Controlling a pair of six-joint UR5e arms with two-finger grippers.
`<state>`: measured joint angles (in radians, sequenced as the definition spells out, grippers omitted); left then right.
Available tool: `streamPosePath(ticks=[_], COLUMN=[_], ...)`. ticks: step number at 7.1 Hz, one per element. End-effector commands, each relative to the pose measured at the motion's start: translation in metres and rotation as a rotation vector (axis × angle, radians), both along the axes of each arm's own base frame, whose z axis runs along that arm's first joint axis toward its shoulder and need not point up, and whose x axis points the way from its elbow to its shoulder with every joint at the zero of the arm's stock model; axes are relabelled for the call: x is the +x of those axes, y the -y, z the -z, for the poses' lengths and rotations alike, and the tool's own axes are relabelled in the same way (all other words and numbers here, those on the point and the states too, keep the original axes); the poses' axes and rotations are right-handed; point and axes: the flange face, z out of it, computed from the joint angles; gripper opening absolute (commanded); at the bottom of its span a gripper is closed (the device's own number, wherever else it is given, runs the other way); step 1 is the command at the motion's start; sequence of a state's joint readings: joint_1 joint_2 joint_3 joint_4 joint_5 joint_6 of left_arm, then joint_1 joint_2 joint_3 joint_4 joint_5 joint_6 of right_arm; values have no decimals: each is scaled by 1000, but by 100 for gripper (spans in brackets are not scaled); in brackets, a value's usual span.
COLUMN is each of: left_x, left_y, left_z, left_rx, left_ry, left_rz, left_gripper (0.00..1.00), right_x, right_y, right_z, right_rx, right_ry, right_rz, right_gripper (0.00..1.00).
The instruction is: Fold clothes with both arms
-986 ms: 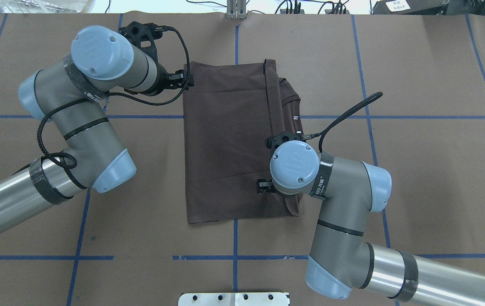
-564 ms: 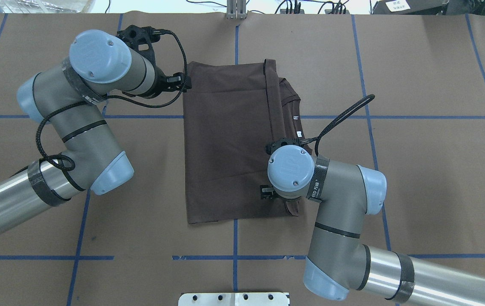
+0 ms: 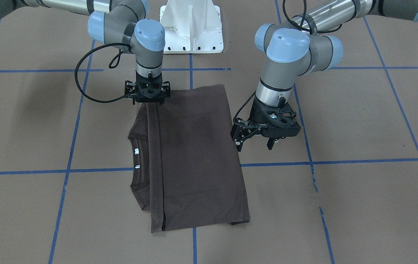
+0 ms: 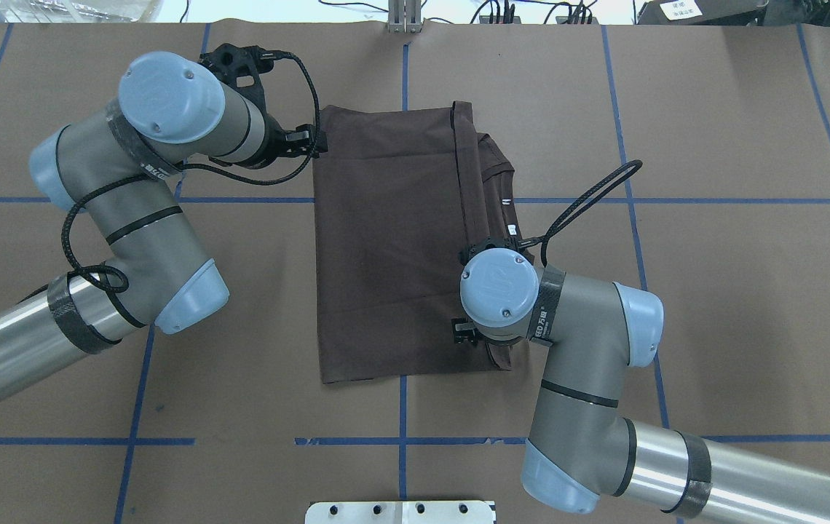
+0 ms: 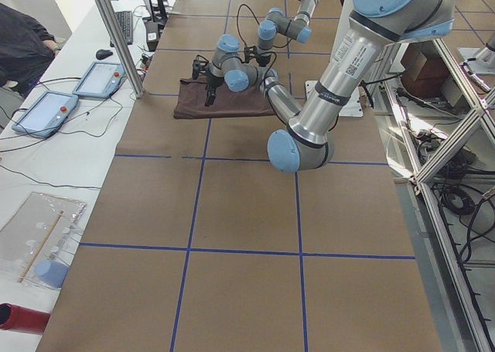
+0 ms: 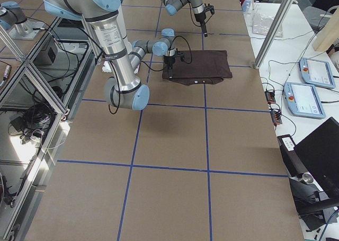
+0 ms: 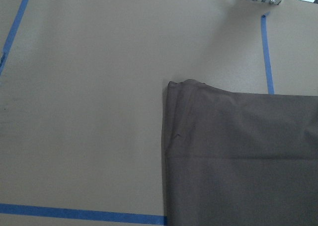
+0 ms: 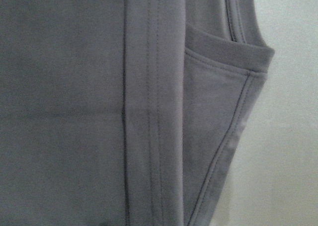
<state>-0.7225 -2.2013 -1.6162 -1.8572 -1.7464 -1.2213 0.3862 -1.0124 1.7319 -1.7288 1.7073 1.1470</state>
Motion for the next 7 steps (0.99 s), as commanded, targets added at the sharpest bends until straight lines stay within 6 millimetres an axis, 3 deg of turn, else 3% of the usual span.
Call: streamPosePath(ticks=[1,7], left_x=[0,3], left_y=[-1,-3], left_z=[1,5], left_rx=[-1,0], left_ry=[-3,-10], left_rz=[-1,-3], left_gripper=[100,100], right_x=[3,21], right_y=[2,21], right_z=[-6,-10], right_rx=[2,-7], right_ry=[-24,-60], right_rz=[13,-12], right_gripper=[100,100])
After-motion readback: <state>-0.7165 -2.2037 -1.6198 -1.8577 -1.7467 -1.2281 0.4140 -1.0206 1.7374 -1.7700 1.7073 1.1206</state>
